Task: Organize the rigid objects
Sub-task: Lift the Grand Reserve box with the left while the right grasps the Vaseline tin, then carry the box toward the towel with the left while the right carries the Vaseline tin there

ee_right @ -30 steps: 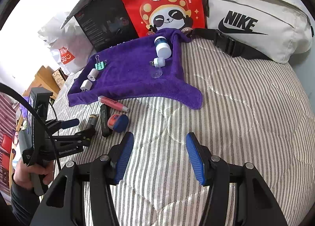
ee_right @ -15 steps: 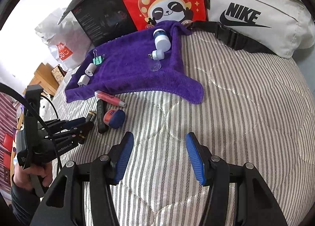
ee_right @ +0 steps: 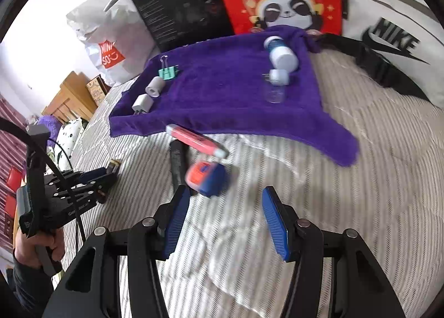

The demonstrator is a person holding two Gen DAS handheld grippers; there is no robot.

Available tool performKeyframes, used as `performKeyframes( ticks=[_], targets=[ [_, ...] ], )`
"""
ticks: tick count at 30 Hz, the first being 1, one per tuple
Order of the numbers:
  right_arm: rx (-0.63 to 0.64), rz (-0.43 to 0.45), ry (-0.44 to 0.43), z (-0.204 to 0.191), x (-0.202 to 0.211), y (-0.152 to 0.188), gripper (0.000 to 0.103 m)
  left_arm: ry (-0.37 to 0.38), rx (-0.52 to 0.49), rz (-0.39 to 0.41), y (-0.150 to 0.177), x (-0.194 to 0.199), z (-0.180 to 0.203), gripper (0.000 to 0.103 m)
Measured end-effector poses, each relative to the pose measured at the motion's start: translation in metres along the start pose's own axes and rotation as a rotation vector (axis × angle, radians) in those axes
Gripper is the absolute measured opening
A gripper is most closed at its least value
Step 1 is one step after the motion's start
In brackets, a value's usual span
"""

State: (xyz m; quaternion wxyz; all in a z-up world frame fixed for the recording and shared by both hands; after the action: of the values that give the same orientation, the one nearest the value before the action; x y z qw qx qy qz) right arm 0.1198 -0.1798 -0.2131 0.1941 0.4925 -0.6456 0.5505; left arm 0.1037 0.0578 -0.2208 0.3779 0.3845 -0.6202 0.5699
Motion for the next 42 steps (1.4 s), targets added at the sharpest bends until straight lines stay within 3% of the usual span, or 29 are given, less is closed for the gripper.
performKeyframes(
  ticks=[5,15,22,27,32,42],
  targets=[
    [0.043,-0.017,0.047,-0.018,-0.021,-0.008,0.049,0.043,0.026,0.018,0.001,-0.002,-0.011,0.023],
    [0.074,-0.086,0.129,-0.028,-0.057,-0.017,0.047,0.052,0.032,0.045,0.01,0.002,-0.009,0.023],
    [0.088,-0.12,0.174,-0.015,-0.049,-0.003,0.047,0.055,0.04,0.058,0.011,0.004,-0.009,0.023],
    [0.136,-0.107,0.182,-0.02,-0.05,0.0,0.047,0.055,0.041,0.059,0.011,0.004,-0.009,0.023],
    [0.22,-0.066,0.227,-0.029,-0.057,-0.001,0.036,0.05,0.049,0.059,0.011,0.004,-0.009,0.023],
    [0.226,-0.013,0.221,-0.027,-0.054,0.002,0.037,0.055,0.044,0.048,0.013,0.004,-0.009,0.023]
  ],
)
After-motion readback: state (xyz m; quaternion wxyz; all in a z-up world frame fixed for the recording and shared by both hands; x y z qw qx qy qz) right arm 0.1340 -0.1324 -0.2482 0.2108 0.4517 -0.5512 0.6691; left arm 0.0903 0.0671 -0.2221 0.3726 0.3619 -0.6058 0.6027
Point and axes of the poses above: each gripper's, at about its wrist camera, not at the fingertips, and x roughly against the way its jaws point, z to its right, y to its underside, the point moved 7 cm from there along -x, roughly the way its jaws point, and after that the axes turned 2 degrees about -z, right-handed, at the moved point
